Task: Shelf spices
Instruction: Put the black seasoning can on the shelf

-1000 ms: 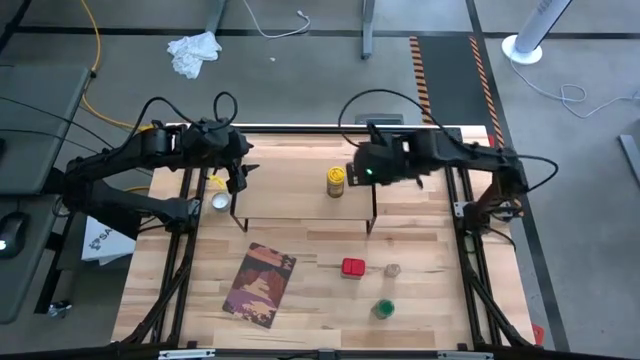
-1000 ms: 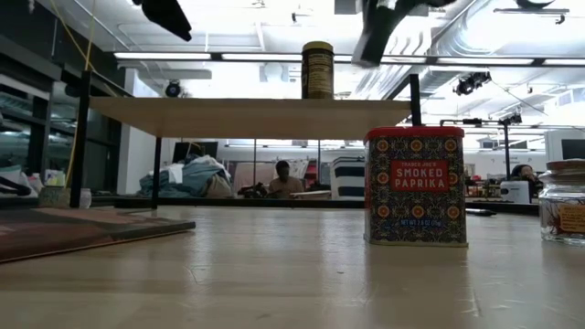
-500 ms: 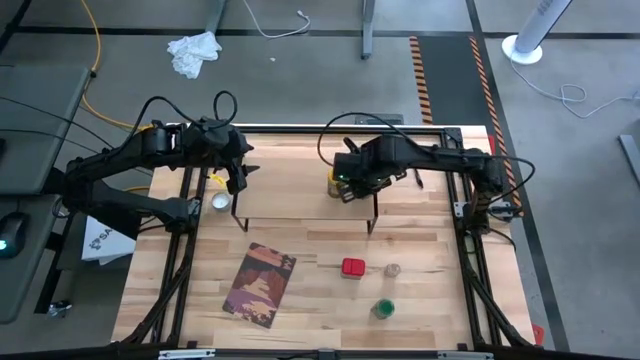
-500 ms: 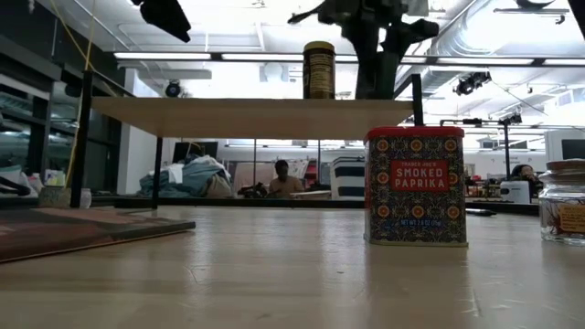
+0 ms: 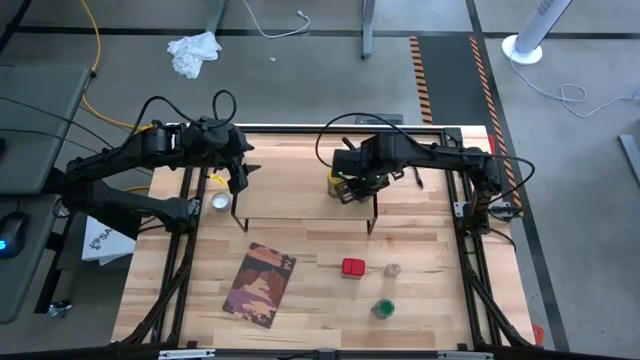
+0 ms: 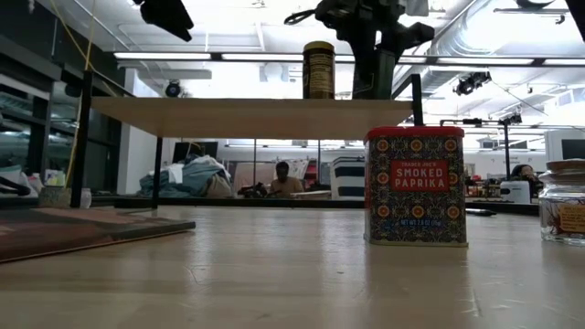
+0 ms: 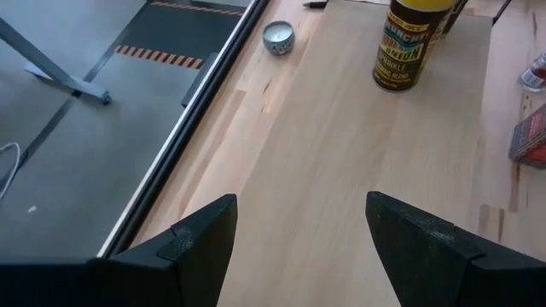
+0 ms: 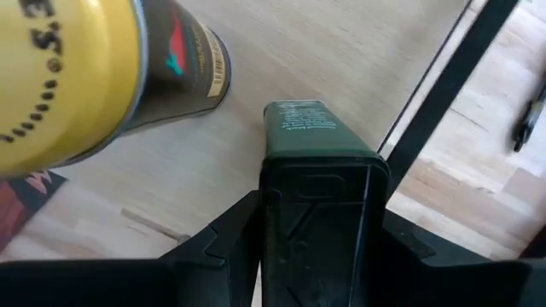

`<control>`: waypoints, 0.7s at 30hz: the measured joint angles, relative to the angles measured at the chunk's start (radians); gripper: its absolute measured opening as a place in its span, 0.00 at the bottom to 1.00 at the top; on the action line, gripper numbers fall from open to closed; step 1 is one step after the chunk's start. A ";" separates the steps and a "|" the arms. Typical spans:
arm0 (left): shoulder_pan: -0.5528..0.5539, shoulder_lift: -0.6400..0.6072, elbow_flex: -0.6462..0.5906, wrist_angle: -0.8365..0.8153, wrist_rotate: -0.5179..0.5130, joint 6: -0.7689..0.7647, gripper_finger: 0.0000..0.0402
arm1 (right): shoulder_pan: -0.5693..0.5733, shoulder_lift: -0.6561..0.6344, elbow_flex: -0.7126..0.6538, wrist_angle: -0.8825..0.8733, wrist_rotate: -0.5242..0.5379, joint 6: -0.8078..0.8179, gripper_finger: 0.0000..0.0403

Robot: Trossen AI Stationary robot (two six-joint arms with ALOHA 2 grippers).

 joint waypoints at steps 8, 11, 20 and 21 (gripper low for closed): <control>0.000 0.000 0.000 0.000 0.000 -0.021 0.64 | -0.001 0.000 0.000 0.046 0.098 0.013 0.38; 0.000 0.000 0.000 0.000 0.000 -0.021 0.64 | -0.001 0.000 0.000 0.039 0.122 -0.009 0.38; 0.000 0.000 0.000 0.000 0.000 0.013 0.64 | 0.000 0.000 0.000 0.046 0.084 -0.045 0.51; 0.000 0.000 0.000 0.000 0.000 0.013 0.64 | 0.002 0.000 0.000 0.048 0.084 -0.045 0.55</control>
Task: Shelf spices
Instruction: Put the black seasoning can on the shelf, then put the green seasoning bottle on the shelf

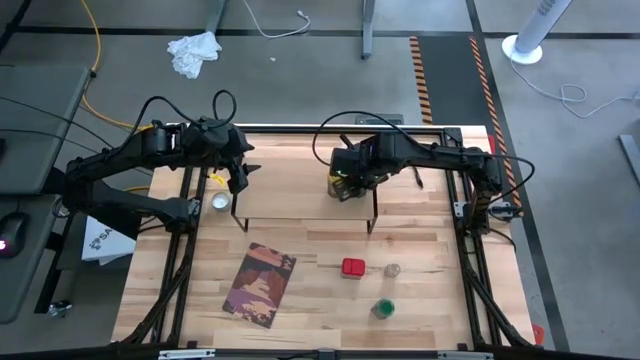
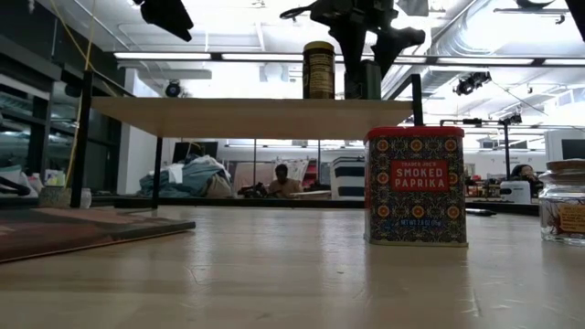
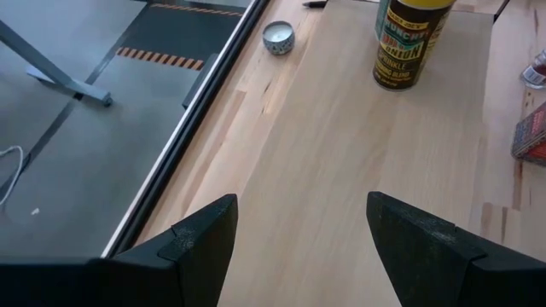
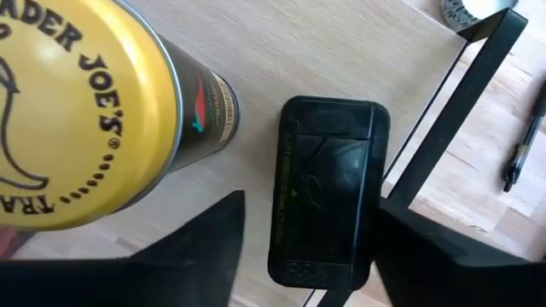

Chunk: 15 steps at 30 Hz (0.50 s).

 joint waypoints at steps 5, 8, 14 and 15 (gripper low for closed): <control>0.000 0.000 0.000 0.000 -0.002 0.001 0.64 | 0.005 -0.005 0.000 0.000 0.020 -0.021 0.72; 0.000 0.000 0.000 0.000 -0.017 0.008 0.64 | 0.005 -0.026 0.001 0.000 0.054 -0.051 0.77; 0.000 0.000 0.000 0.000 -0.051 0.015 0.64 | 0.005 -0.086 0.001 0.001 0.088 -0.103 0.77; 0.000 -0.001 0.000 -0.002 -0.047 0.010 0.64 | 0.005 -0.102 0.001 0.000 0.076 -0.116 0.77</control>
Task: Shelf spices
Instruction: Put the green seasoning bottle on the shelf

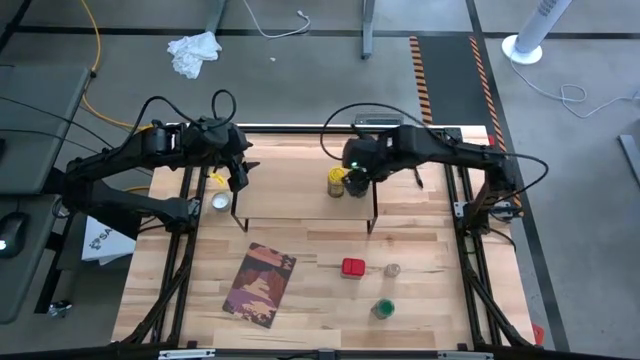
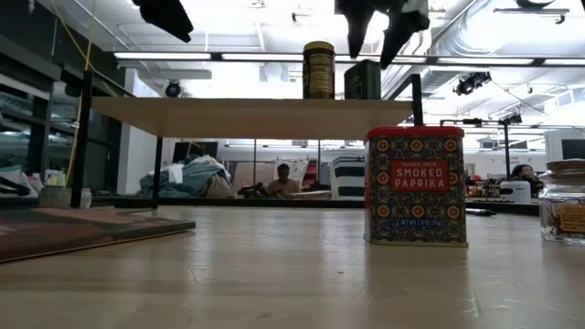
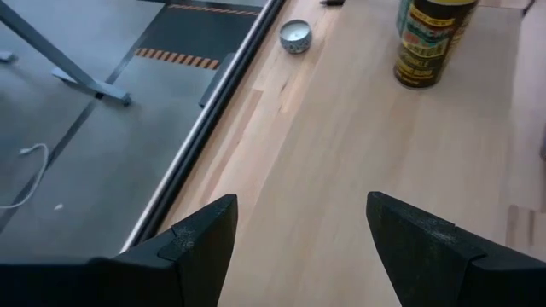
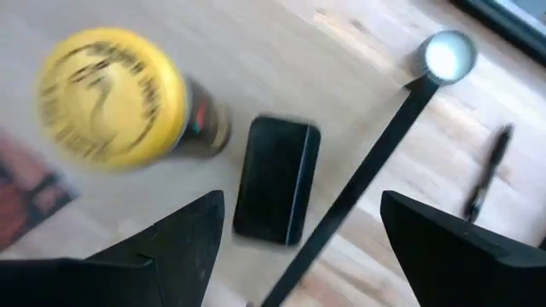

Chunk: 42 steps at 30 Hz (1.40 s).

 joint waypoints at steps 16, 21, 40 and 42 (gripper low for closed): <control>-0.040 -0.100 0.000 0.000 0.154 -0.228 0.64 | 0.430 -0.067 -0.011 0.005 -0.068 0.231 0.77; -0.098 -0.136 0.000 0.044 0.151 -0.234 0.64 | 0.550 0.005 -0.021 0.012 0.017 0.428 0.77; -0.464 0.007 0.000 0.084 -0.098 -0.604 0.64 | 0.622 0.149 -0.021 0.152 0.120 0.304 0.77; -0.493 0.043 0.000 0.079 -0.102 -0.643 0.64 | 0.621 0.161 -0.021 0.167 0.106 0.331 0.77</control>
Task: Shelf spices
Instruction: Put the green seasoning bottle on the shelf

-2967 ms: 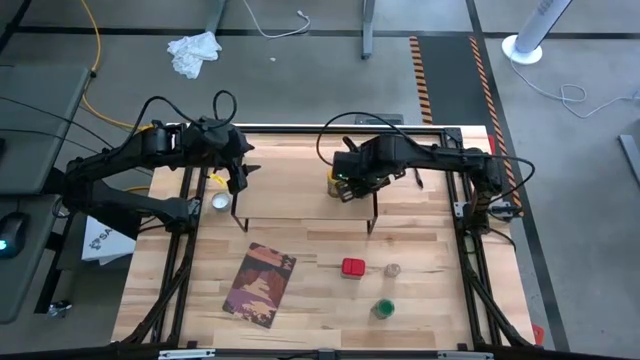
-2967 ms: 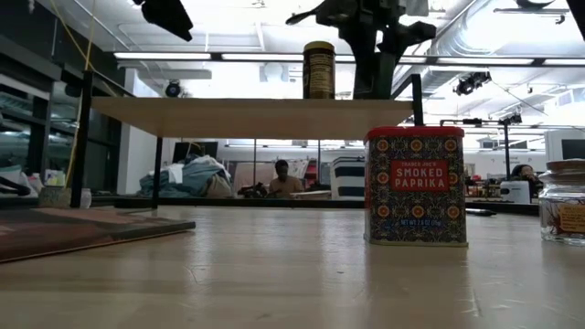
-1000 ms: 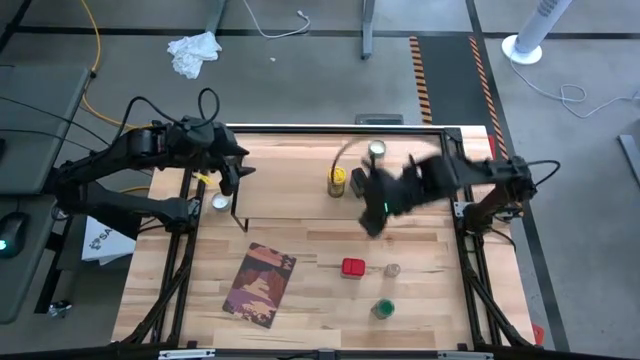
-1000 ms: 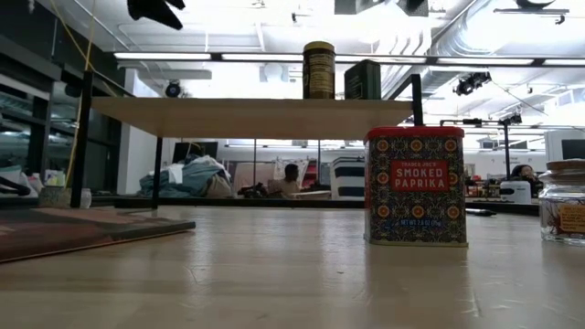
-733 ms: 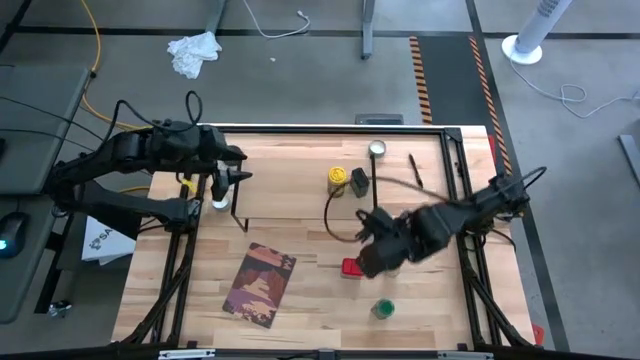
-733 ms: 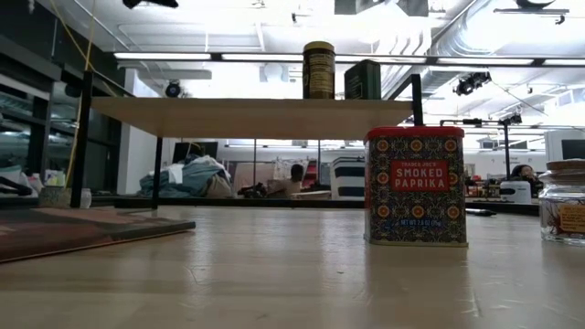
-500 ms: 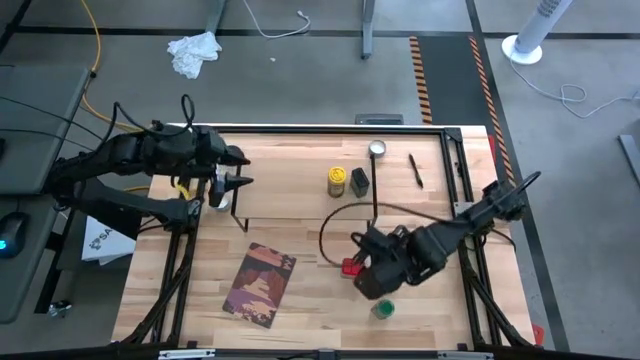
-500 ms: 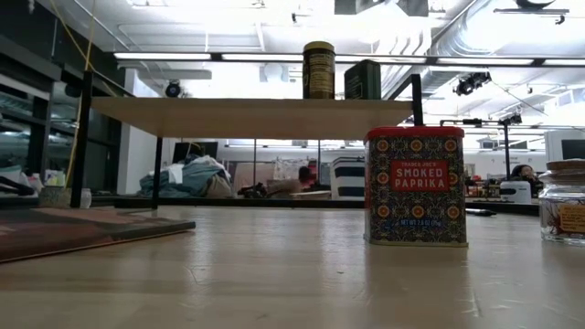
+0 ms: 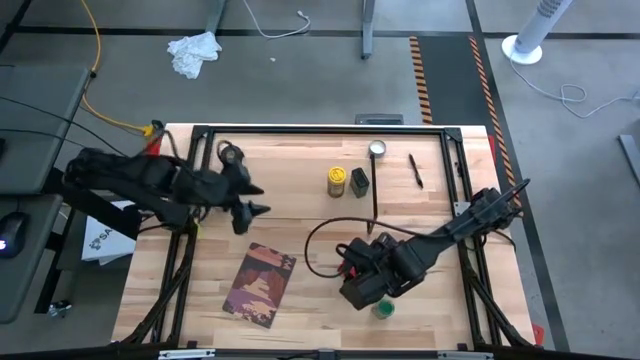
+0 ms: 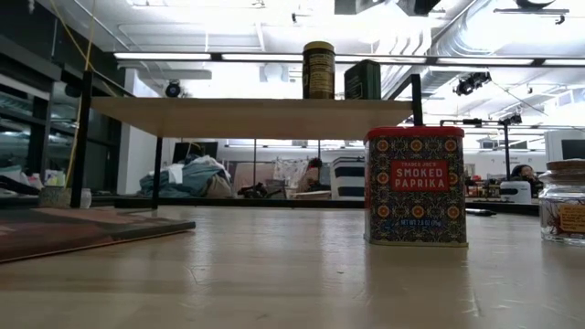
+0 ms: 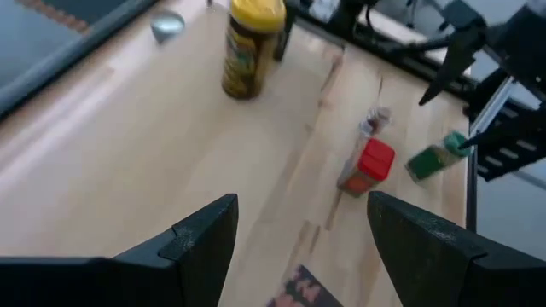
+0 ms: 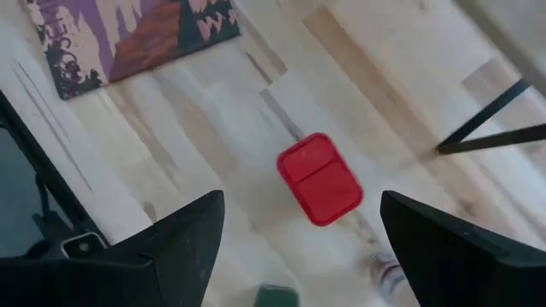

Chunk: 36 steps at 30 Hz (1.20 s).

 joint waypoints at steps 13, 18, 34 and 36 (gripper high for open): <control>-0.102 0.143 0.000 0.029 0.001 -0.065 0.64 | 0.035 0.050 0.000 -0.015 -0.028 0.101 0.77; -0.117 0.125 0.000 0.033 0.012 -0.063 0.64 | 0.055 0.050 0.000 -0.057 -0.028 0.189 0.77; -0.118 -0.122 0.000 -0.041 -0.205 0.078 0.64 | 0.031 0.050 0.000 -0.093 -0.085 0.376 0.77; -0.118 -0.146 0.000 -0.041 -0.233 0.097 0.64 | 0.031 0.050 0.000 -0.089 -0.085 0.392 0.77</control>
